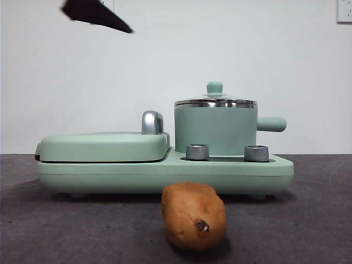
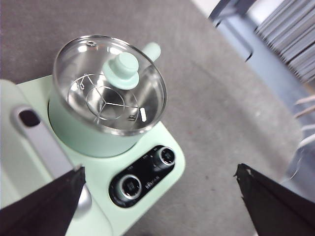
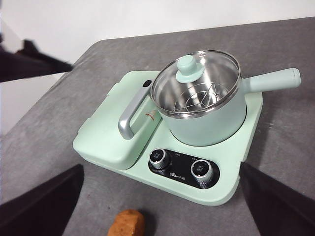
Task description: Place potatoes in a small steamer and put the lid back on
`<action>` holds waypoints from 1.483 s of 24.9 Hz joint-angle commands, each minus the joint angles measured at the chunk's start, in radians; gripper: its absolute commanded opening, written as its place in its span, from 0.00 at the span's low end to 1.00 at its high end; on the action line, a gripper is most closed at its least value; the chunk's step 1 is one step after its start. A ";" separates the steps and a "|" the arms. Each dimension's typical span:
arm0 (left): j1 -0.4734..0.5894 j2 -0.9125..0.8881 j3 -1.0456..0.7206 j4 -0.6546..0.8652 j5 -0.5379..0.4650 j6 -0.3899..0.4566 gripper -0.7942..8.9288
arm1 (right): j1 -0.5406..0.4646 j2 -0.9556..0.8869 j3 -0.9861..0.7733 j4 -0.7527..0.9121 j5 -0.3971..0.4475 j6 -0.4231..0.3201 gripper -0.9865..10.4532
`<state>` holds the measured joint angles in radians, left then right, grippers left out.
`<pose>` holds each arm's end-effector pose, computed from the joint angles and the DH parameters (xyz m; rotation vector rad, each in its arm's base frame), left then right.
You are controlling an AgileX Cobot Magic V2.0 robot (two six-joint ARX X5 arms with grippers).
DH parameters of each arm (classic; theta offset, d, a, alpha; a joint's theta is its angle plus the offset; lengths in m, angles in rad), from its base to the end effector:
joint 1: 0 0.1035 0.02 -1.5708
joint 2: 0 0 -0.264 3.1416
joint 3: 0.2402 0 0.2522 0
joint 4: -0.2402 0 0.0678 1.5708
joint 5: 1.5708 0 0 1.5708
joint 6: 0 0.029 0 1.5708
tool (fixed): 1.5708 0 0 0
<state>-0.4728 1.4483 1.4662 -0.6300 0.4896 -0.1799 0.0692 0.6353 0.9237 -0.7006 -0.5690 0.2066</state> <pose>0.2680 -0.1524 0.3762 -0.1657 0.7177 -0.8715 0.1084 0.0232 0.3504 0.3005 0.4705 0.5858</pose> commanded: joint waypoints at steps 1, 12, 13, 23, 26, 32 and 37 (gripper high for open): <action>-0.043 0.119 0.152 -0.062 -0.060 0.087 0.60 | 0.000 0.003 0.016 0.004 0.000 -0.005 0.53; -0.164 0.457 0.447 0.019 -0.187 0.150 0.59 | 0.000 0.003 0.016 0.004 0.000 -0.005 0.53; -0.168 0.472 0.447 0.045 -0.188 0.150 0.59 | 0.000 0.003 0.016 0.004 0.000 -0.005 0.53; -0.202 0.590 0.447 0.167 -0.313 0.190 0.58 | 0.000 0.003 0.015 0.003 -0.001 -0.005 0.53; -0.201 0.607 0.447 0.195 -0.329 0.191 0.58 | 0.000 0.003 0.015 0.003 -0.001 -0.005 0.53; -0.201 0.608 0.447 0.204 -0.331 0.192 0.46 | 0.000 0.003 0.015 -0.013 -0.004 -0.005 0.53; -0.201 0.608 0.447 0.198 -0.368 0.192 0.46 | 0.000 0.003 0.015 -0.014 -0.004 -0.005 0.53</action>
<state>-0.6643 2.0392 1.8812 -0.4389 0.1257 0.0013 0.0692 0.6353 0.9237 -0.7219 -0.5701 0.2066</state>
